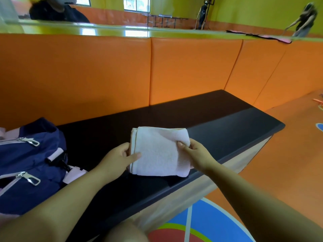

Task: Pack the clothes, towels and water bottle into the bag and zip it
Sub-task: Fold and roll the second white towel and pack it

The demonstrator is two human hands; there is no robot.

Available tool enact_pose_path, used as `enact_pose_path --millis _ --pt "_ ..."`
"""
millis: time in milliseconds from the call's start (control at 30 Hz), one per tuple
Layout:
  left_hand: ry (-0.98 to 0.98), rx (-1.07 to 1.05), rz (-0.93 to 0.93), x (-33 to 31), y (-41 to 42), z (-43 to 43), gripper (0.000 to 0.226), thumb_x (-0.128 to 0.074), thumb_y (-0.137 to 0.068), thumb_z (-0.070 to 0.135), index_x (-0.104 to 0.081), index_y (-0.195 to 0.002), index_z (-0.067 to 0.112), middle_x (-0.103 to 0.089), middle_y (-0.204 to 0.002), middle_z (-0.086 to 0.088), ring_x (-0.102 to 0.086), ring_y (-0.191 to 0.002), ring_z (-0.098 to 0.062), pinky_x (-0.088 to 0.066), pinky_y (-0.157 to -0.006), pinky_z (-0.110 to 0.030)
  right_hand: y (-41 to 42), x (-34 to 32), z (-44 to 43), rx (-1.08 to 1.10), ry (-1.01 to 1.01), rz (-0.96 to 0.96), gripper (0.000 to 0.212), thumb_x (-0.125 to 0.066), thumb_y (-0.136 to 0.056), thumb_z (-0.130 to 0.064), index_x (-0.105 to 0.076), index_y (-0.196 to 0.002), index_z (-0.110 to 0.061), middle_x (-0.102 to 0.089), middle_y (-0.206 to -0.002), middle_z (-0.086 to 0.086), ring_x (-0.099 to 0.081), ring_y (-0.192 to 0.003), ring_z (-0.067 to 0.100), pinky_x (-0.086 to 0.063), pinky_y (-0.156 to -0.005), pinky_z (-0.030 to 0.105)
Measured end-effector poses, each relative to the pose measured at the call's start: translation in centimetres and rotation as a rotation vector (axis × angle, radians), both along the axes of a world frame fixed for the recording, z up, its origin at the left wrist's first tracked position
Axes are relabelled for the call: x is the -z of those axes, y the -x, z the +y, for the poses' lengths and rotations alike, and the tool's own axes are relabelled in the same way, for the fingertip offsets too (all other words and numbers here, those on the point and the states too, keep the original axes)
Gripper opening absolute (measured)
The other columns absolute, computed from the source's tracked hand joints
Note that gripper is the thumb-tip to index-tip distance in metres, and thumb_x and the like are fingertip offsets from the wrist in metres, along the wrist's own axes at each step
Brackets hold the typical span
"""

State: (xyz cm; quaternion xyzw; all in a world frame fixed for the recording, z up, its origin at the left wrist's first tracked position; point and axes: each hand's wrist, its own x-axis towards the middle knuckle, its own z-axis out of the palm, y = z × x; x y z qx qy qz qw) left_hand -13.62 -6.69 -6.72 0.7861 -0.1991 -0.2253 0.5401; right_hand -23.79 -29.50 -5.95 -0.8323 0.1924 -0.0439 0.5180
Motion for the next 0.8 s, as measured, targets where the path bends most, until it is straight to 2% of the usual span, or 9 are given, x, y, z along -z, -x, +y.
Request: enact_pose_path --millis 100,200,300,400,467,533,600,667,800 --pt "-0.096 -0.051 -0.011 -0.2 -1.9 -1.8 0.005 -0.057 -0.091 0.03 -0.056 -0.096 0.031 -0.067 -0.095 0.003 -0.066 -0.085 -0.017 -0.059 -0.065 -0.038 -2.4 -0.3 -0.8 0.09 -0.026 0.089 0.031 -0.044 -0.093 -0.05 -0.057 -0.106 -0.024 -0.064 -0.101 0.002 -0.063 -0.09 0.025 -0.059 -0.067 0.046" --pt "-0.207 -0.088 -0.077 -0.1 -3.5 -3.3 0.011 -0.052 -0.093 0.034 -0.053 -0.098 0.025 -0.064 -0.089 -0.002 -0.064 -0.074 -0.021 -0.055 -0.047 -0.032 -4.7 -0.2 -1.6 0.147 0.018 0.162 0.035 -0.045 -0.092 -0.053 -0.055 -0.102 -0.021 -0.063 -0.096 0.004 -0.064 -0.082 0.026 -0.057 -0.051 0.037" --pt "-0.268 -0.085 -0.091 0.6 -5.1 -4.2 0.011 -0.049 -0.093 0.037 -0.051 -0.098 0.027 -0.062 -0.084 -0.004 -0.064 -0.067 -0.023 -0.049 -0.04 -0.027 -6.7 0.7 -2.5 0.168 0.178 0.209 0.04 -0.045 -0.091 -0.055 -0.053 -0.09 -0.016 -0.06 -0.086 0.003 -0.06 -0.078 0.023 -0.055 -0.06 0.038" --pt "-0.335 -0.087 -0.074 1.7 -6.1 -4.7 0.011 -0.049 -0.092 0.04 -0.05 -0.093 0.029 -0.06 -0.08 -0.004 -0.065 -0.066 -0.024 -0.05 -0.043 -0.029 -7.8 2.1 -3.2 0.152 0.342 0.321 0.041 -0.042 -0.09 -0.058 -0.043 -0.073 -0.021 -0.056 -0.079 -0.001 -0.054 -0.074 0.021 -0.043 -0.061 0.034" --pt "-0.372 -0.113 -0.077 2.4 -6.4 -4.9 0.016 -0.052 -0.089 0.043 -0.049 -0.087 0.028 -0.06 -0.078 -0.003 -0.065 -0.066 -0.022 -0.052 -0.046 -0.032 -8.1 3.0 -3.3 0.151 0.386 0.373 0.039 -0.041 -0.09 -0.058 -0.044 -0.078 -0.021 -0.057 -0.085 0.002 -0.055 -0.077 0.023 -0.041 -0.062 0.034" --pt "-0.428 -0.17 -0.193 2.8 -6.4 -4.9 0.026 -0.059 -0.084 0.046 -0.046 -0.085 0.024 -0.06 -0.082 -0.001 -0.063 -0.069 -0.021 -0.054 -0.057 -0.038 -8.1 3.3 -3.2 0.194 0.44 0.371 0.043 -0.045 -0.089 -0.058 -0.045 -0.094 -0.016 -0.059 -0.091 0.005 -0.056 -0.081 0.027 -0.041 -0.062 0.034" --pt "-0.433 -0.25 -0.386 2.7 -5.9 -4.8 0.035 -0.069 -0.078 0.041 -0.046 -0.094 0.021 -0.051 -0.098 0.003 -0.057 -0.079 -0.018 -0.05 -0.064 -0.036 -7.6 3.2 -3.0 0.266 0.538 0.271 0.045 -0.052 -0.086 -0.056 -0.04 -0.097 -0.015 -0.057 -0.09 0.004 -0.056 -0.076 0.027 -0.037 -0.056 0.033" --pt "-0.366 -0.253 -0.549 2.5 -5.6 -4.6 0.038 -0.073 -0.077 0.031 -0.047 -0.102 0.02 -0.039 -0.107 0.004 -0.051 -0.084 -0.015 -0.046 -0.069 -0.031 -6.9 2.7 -3.0 0.277 0.633 0.125 0.036 -0.055 -0.088 -0.049 -0.038 -0.094 -0.018 -0.052 -0.088 -0.001 -0.053 -0.071 0.023 -0.036 -0.054 0.033" --pt "-0.247 -0.056 -0.708 2.5 -4.6 -3.6 0.018 -0.066 -0.083 0.019 -0.054 -0.095 0.024 -0.042 -0.099 0.01 -0.05 -0.078 -0.007 -0.047 -0.069 -0.028 -4.6 2.6 -2.6 0.053 0.79 -0.309 0.026 -0.059 -0.085 -0.041 -0.056 -0.09 -0.017 -0.052 -0.087 -0.002 -0.049 -0.074 0.018 -0.044 -0.059 0.033"
